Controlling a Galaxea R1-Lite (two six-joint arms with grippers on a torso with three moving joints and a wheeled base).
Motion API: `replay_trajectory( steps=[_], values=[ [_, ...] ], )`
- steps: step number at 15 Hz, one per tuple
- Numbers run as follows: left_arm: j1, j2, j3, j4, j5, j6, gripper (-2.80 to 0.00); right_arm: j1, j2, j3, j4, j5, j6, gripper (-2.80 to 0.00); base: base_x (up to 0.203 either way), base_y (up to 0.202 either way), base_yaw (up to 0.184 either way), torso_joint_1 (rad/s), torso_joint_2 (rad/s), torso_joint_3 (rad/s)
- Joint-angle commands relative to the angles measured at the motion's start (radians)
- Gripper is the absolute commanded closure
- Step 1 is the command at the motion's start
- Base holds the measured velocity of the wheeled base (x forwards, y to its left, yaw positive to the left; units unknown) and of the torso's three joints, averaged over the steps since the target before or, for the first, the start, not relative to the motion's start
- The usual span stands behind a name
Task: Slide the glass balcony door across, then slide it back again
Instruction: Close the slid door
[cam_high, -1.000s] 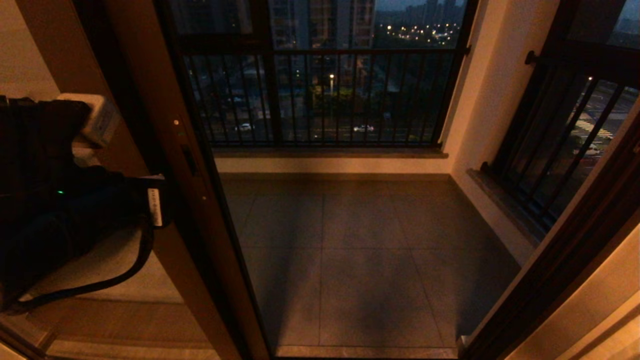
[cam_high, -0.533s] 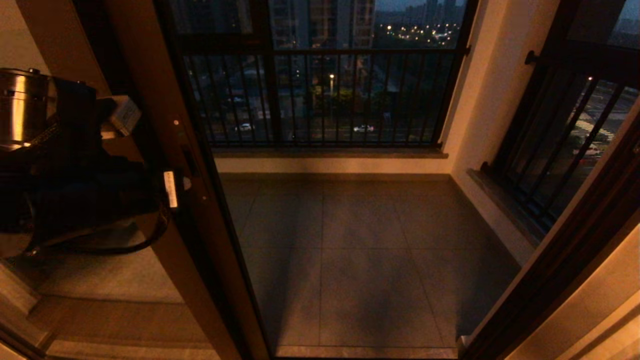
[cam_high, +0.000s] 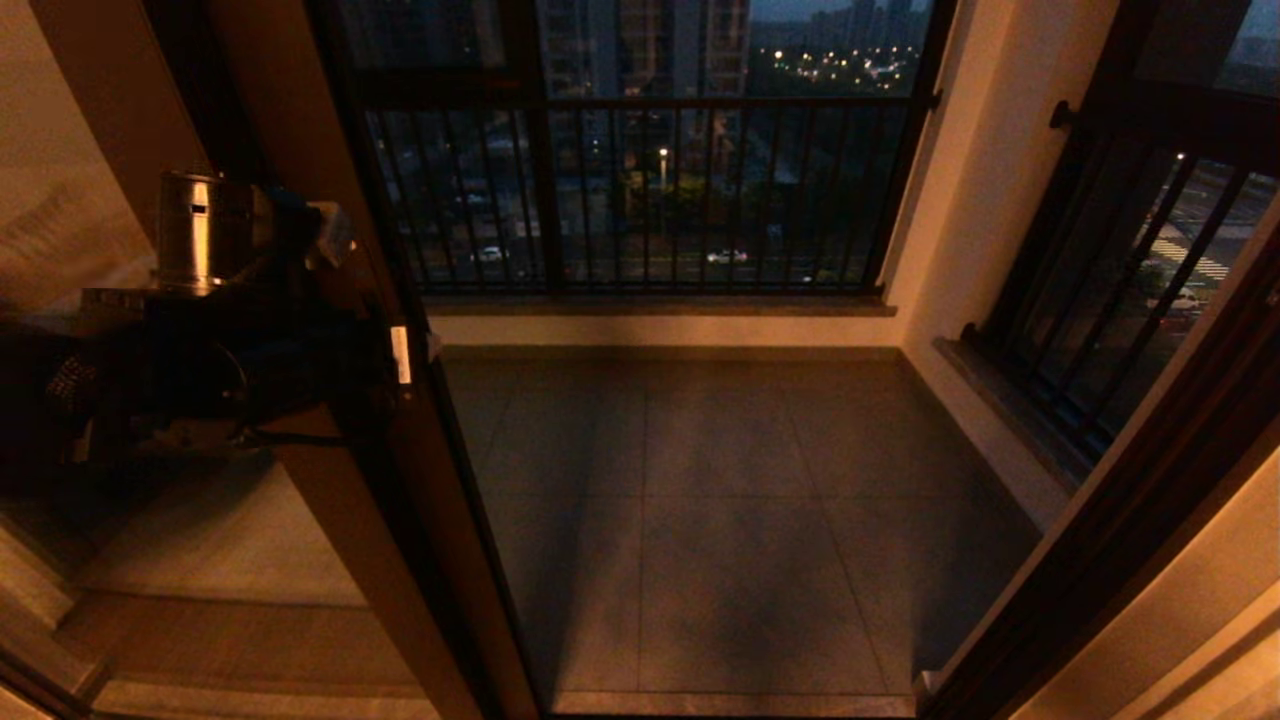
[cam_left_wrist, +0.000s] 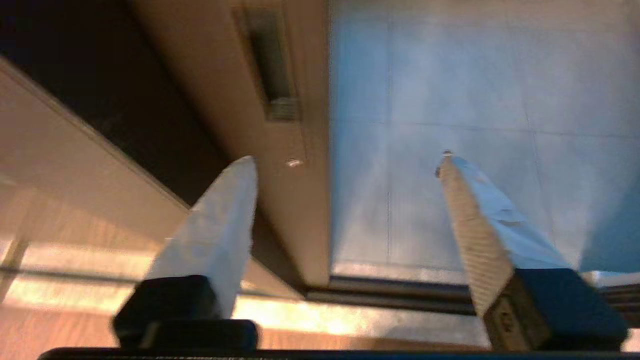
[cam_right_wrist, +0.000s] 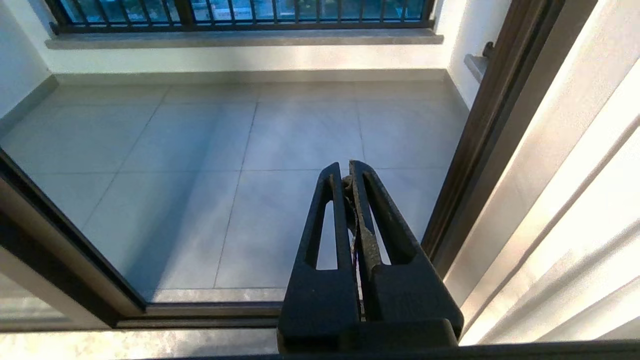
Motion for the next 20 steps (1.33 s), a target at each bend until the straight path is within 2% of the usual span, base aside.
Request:
replay_trajectory(
  steps=[1, 6, 11, 16, 20],
  values=[
    [0.017, 0.033, -0.006, -0.004, -0.025, -0.003, -2.80, 0.000, 0.000, 0.003, 0.000, 0.000, -0.001, 0.00, 0.000, 0.000, 0.000, 0.000, 0.00, 0.000],
    [0.051, 0.070, -0.048, -0.013, -0.047, -0.011, -2.80, 0.000, 0.000, 0.003, 0.000, 0.000, -0.001, 0.00, 0.000, 0.000, 0.000, 0.000, 0.00, 0.000],
    [0.048, 0.085, -0.044, -0.082, -0.055, -0.009, -2.80, 0.000, 0.000, 0.003, 0.000, 0.000, -0.001, 0.00, 0.000, 0.000, 0.000, 0.000, 0.00, 0.000],
    [0.045, 0.080, -0.047, -0.083, -0.091, -0.012, -2.80, 0.000, 0.000, 0.003, 0.000, 0.000, -0.001, 0.00, 0.000, 0.000, 0.000, 0.000, 0.00, 0.000],
    [0.043, 0.080, -0.043, -0.084, -0.091, -0.012, -2.80, 0.000, 0.000, 0.003, 0.000, 0.000, -0.001, 0.00, 0.000, 0.000, 0.000, 0.000, 0.00, 0.000]
  ],
)
